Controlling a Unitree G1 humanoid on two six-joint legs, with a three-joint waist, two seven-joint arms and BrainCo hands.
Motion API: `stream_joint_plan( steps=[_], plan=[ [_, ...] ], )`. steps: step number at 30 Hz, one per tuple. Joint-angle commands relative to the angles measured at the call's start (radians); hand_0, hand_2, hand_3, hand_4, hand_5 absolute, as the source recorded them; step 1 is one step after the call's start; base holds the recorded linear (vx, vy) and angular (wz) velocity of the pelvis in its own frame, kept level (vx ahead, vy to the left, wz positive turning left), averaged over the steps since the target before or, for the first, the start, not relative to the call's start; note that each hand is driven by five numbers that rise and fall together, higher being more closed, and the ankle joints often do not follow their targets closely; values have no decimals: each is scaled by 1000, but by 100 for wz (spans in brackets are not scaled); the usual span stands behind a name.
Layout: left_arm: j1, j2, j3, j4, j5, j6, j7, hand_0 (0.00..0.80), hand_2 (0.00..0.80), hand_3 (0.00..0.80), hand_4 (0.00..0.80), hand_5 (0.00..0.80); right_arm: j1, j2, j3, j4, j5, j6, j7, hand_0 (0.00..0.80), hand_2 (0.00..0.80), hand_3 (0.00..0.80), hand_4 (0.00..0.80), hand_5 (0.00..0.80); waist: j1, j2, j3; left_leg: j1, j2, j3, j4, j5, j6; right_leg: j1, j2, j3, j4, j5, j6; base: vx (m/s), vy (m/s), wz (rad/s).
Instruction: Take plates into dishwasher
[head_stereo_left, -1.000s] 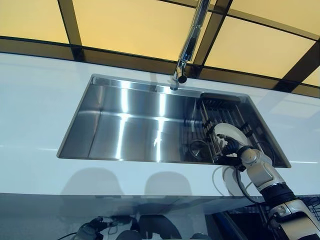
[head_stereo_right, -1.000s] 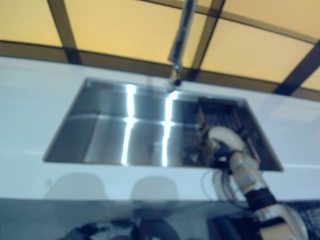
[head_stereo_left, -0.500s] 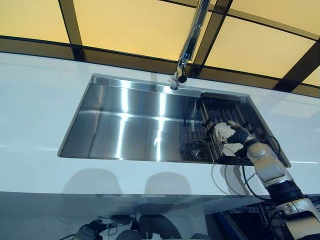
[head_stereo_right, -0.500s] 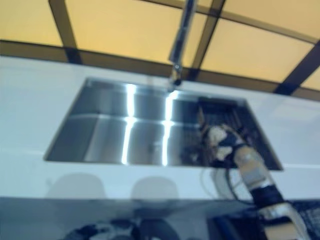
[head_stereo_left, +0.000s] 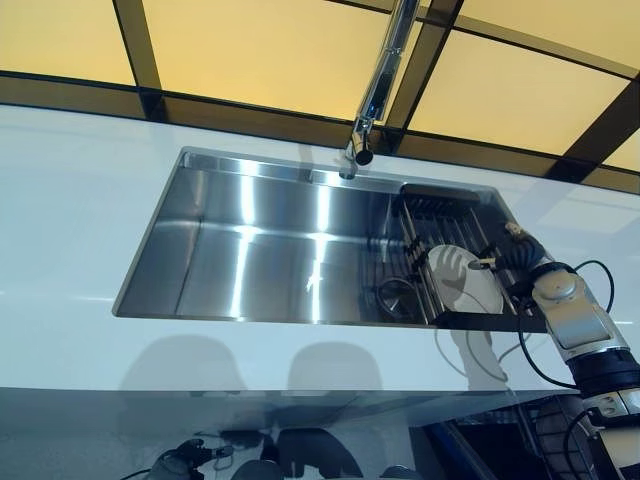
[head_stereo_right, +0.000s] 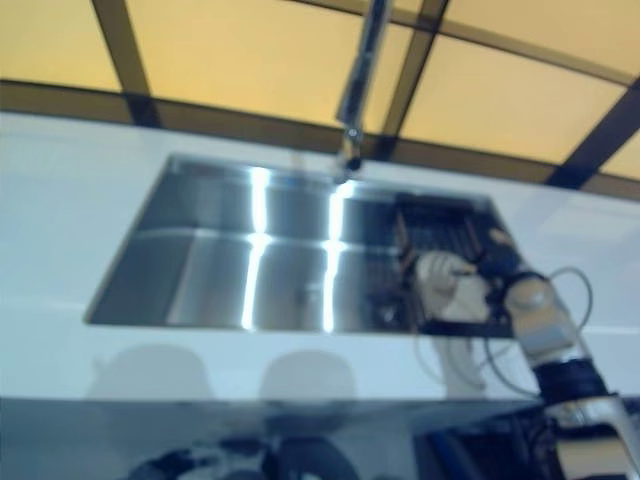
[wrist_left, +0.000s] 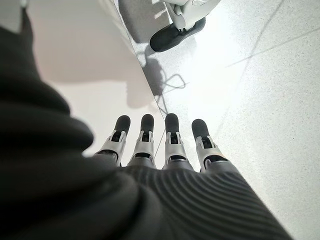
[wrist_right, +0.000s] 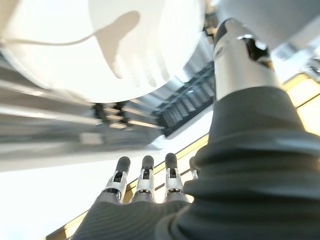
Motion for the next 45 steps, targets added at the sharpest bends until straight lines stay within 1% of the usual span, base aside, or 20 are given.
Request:
stream_joint_plan(
  steps=[1,2,4,7,9,13,18,30,37,45],
  plan=[
    [-8,-19,-5,-6,56,-14,1,0,0,0,0,0,-139,-79,-4,50,-170,-27,-1,0,0,0,0,0,4,13,-17,21,20,51,-31,-48,-18,-55,10,36,134,-112,30,2,-2,-5],
    [-9,-21,-11,-2,57,-14,0,0,0,0,0,0,-144,-79,17,64,-203,-29,14,0,0,0,0,0,5,16,-16,22,21,51,-31,-49,-17,-57,9,35,136,-113,30,8,0,-5],
    [-6,-21,-14,-1,61,-18,-5,0,0,0,0,0,-151,-65,49,75,-222,-18,35,0,0,0,0,0,7,19,-15,23,22,52,-31,-49,-18,-59,7,35,135,-115,30,12,0,-4],
    [-5,-22,-14,-2,67,-19,-11,0,0,0,0,0,-151,-49,62,86,-244,-17,40,0,0,0,0,0,7,21,-16,23,22,55,-31,-49,-19,-59,6,35,134,-115,30,3,0,-1],
    [-10,-24,-21,-4,74,-18,-21,0,0,0,0,0,-156,-6,90,136,-266,-20,44,0,0,0,0,0,10,26,-14,22,20,58,-31,-49,-20,-55,5,35,126,-116,31,0,0,0],
    [-15,-26,-25,-3,79,-19,-31,0,0,0,0,0,-155,28,109,167,-268,-22,42,0,0,0,0,0,10,29,-14,22,17,61,-31,-50,-20,-49,6,38,114,-118,30,0,0,0],
    [-18,-34,-42,-4,81,-23,-35,0,0,0,0,0,-148,57,127,206,-259,-48,30,0,0,0,0,0,9,38,-14,21,13,63,-31,-53,-20,-48,4,41,106,-120,28,12,16,-4],
    [-17,-42,-47,-20,84,-13,-41,0,0,0,0,0,-140,97,149,189,-290,-68,59,0,0,0,0,0,6,49,-12,19,12,60,-31,-51,-21,-63,4,50,114,-129,23,0,0,0],
    [-19,-46,-47,-21,91,-8,-41,0,0,0,0,0,-129,125,156,175,-294,-62,64,0,0,0,0,0,8,52,-9,16,13,57,-31,-49,-21,-65,3,49,118,-131,22,2,-2,0],
    [-19,-50,-49,-25,93,-7,-43,0,0,0,0,0,-137,144,157,145,-302,-71,75,0,0,0,0,0,9,58,-6,13,15,56,-31,-45,-22,-71,2,49,123,-135,20,0,0,0]
  ],
)
